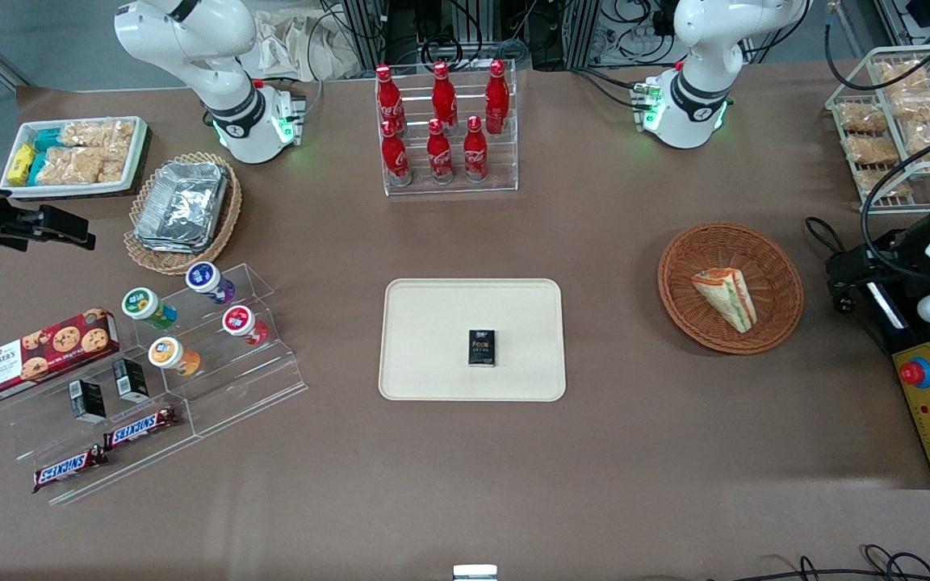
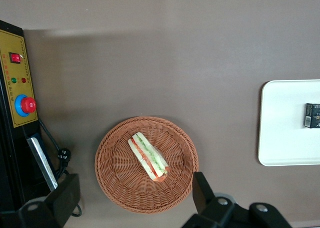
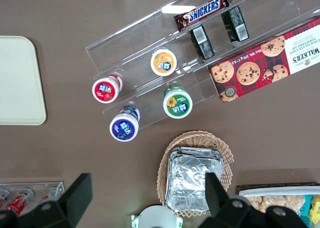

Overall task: Place sandwich from basket to tray
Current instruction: 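Move the left gripper from rest toward the wicker basket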

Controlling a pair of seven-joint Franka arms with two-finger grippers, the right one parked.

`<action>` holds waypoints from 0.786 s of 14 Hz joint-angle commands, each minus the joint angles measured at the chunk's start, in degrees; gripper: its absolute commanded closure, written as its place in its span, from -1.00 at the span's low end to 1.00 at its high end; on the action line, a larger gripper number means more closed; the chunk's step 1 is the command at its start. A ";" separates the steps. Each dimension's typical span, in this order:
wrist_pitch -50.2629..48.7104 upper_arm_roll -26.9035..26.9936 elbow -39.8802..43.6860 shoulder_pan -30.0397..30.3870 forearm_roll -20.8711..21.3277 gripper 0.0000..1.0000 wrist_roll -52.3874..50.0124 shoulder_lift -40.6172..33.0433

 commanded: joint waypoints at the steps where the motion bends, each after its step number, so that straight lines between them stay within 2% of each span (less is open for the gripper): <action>1: -0.90 -0.20 -1.76 0.40 -0.81 -1.00 -0.99 -2.13; 4: -1.08 -0.02 -1.59 0.67 -0.55 -1.00 -0.64 -1.35; 6: -1.08 -0.20 -1.85 0.23 1.29 -1.00 -0.64 -1.25; 11: -1.16 -0.11 -2.21 0.49 1.30 -1.00 -0.38 -1.87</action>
